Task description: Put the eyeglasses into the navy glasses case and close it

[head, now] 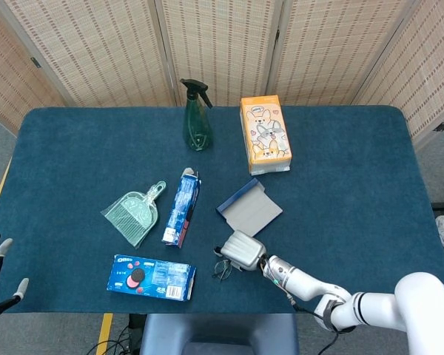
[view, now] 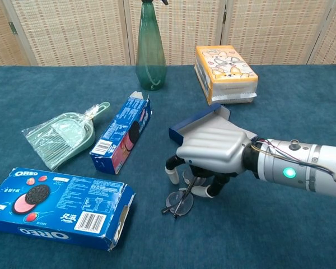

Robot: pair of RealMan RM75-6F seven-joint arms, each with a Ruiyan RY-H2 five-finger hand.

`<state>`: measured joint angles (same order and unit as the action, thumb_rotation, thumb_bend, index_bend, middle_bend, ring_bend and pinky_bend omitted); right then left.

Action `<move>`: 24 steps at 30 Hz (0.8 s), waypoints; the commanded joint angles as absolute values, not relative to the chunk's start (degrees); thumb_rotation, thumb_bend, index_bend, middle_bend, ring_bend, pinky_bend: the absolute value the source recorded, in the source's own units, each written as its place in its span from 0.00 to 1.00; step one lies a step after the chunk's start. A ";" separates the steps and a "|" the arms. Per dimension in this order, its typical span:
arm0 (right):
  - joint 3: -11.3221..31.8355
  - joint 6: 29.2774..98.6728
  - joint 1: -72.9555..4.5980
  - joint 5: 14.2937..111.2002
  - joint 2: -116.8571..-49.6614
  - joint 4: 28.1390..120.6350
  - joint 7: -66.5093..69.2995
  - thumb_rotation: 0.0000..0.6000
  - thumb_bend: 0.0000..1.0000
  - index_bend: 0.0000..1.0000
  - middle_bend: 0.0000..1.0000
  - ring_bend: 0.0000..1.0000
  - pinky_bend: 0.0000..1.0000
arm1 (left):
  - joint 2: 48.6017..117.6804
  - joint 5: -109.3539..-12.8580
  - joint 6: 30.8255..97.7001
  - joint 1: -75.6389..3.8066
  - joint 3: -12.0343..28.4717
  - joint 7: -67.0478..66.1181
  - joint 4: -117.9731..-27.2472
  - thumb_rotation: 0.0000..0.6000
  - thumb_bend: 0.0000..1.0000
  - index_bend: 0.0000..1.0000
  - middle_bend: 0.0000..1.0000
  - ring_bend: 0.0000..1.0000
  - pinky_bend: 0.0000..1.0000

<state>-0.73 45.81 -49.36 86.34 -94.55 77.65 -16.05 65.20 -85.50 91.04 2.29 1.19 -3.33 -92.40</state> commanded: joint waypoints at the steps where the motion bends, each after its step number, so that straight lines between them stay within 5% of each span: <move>1: -0.69 45.72 -49.31 86.32 -94.71 77.23 -15.81 1.00 0.40 0.38 1.00 1.00 1.00 | 65.26 -85.49 91.01 2.28 1.22 -3.26 -92.30 1.00 0.36 0.10 0.00 0.01 0.14; 24: 0.31 47.11 -48.57 86.27 -96.54 75.24 -16.01 1.00 0.41 0.56 1.00 1.00 1.00 | 65.20 -85.63 90.53 2.04 1.31 -3.25 -92.28 1.00 0.36 0.10 0.00 0.01 0.14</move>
<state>0.28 47.07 -48.59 86.28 -96.53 75.23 -16.00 65.20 -85.63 90.53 2.04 1.31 -3.25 -92.28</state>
